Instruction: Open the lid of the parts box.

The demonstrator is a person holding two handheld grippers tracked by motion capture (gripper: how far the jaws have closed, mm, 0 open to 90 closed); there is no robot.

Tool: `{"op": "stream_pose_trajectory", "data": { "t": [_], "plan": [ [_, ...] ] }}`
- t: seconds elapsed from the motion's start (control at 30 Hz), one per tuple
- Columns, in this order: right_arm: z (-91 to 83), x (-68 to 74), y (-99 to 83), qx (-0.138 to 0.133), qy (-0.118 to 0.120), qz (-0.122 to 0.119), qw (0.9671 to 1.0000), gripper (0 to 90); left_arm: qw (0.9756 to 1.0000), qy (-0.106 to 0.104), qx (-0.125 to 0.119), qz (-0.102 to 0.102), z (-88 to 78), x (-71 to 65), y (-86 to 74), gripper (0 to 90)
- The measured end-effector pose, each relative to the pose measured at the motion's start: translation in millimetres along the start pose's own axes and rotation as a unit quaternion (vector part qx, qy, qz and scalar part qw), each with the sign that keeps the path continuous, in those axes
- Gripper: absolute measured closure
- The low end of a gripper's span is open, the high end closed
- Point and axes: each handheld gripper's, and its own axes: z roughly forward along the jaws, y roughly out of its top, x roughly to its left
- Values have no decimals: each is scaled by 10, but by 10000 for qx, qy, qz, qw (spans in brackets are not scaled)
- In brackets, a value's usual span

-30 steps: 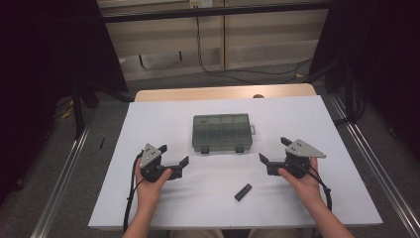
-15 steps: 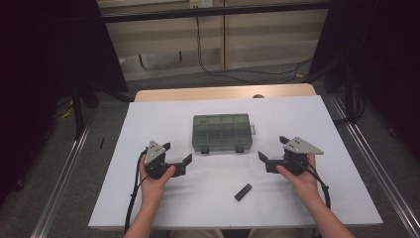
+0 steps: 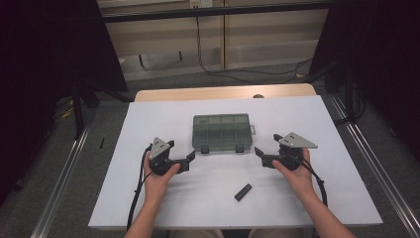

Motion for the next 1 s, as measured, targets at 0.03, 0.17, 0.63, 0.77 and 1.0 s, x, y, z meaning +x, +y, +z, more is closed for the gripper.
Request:
{"op": "stream_pose_trajectory", "data": {
  "t": [0.03, 0.17, 0.63, 0.77, 1.0],
  "plan": [
    [4, -5, 0, 24, -26, 33, 10000, 162, 10000, -14, -8, -13, 7, 2, 5, 94],
    [34, -30, -6, 112, -32, 106, 9999, 257, 10000, -12, 42, -84, 38, 15, 20, 141],
    [147, -22, 112, 444, 105, 81, 9989, 553, 9991, 3, 269, -327, 86, 42, 99, 391],
    [178, -57, 153, 378, 31, 68, 9993, 649, 9987, 34, 390, -317, 102, 64, 136, 480],
    [231, -103, 178, 262, -58, 6, 9996, 805, 9980, -87, 506, -355, 179, 99, 202, 692]
  ]
}}
